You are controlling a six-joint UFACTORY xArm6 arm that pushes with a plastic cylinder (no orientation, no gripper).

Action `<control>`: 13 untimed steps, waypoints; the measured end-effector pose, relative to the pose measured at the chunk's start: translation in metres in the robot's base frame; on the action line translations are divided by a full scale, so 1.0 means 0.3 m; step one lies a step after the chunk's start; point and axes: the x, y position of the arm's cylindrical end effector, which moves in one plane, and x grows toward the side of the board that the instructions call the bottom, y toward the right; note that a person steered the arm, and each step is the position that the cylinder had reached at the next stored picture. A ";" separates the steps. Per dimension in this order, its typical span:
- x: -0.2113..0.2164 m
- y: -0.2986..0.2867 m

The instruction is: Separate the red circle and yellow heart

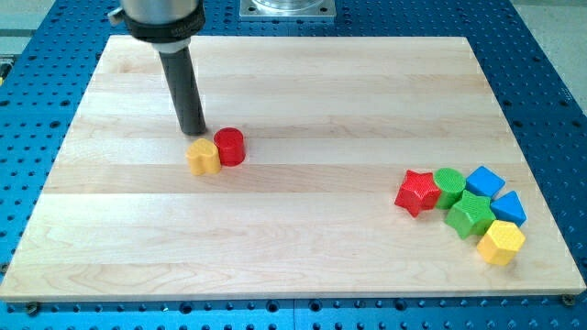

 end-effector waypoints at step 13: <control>0.125 0.936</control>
